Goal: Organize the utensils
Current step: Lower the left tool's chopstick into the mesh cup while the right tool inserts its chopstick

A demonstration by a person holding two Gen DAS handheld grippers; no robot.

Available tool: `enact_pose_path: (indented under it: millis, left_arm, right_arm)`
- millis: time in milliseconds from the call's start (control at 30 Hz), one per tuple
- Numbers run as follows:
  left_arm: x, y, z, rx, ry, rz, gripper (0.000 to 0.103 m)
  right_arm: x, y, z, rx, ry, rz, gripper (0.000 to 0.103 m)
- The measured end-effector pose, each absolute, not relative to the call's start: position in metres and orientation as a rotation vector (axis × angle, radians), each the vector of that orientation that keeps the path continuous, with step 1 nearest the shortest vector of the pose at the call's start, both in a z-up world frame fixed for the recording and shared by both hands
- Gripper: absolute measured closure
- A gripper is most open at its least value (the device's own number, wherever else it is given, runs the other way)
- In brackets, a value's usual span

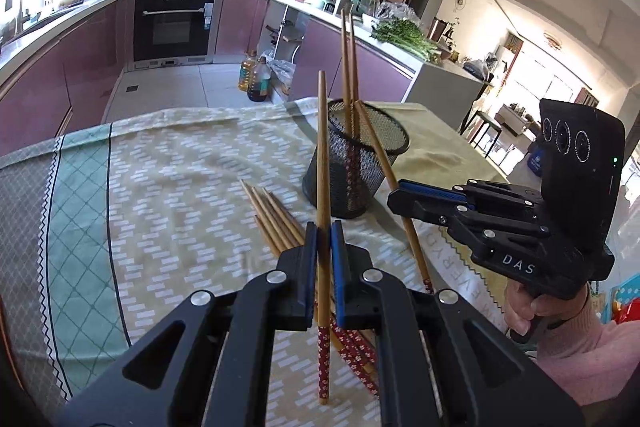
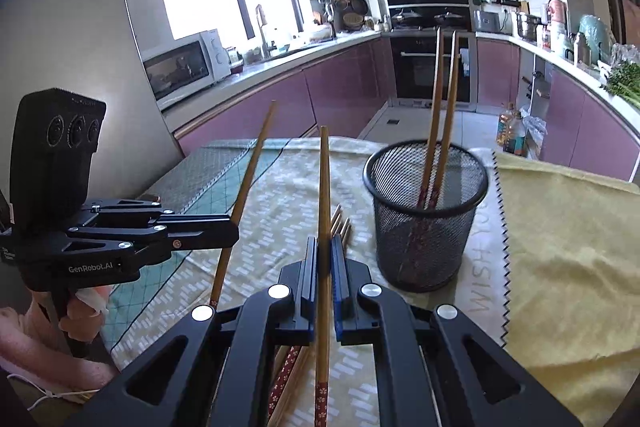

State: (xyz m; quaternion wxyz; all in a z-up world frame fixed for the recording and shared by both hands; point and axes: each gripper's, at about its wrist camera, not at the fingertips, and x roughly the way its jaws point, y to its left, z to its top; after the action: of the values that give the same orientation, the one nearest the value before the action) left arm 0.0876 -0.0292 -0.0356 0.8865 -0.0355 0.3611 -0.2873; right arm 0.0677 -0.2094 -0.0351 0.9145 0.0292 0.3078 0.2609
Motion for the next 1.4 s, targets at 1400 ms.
enact_pose_path:
  millis: [1400]
  left_arm:
    - [0.139, -0.066, 0.094, -0.088, 0.451, -0.667, 0.096]
  right_arm:
    - [0.091, -0.27, 0.08, 0.064, 0.292, 0.462, 0.098]
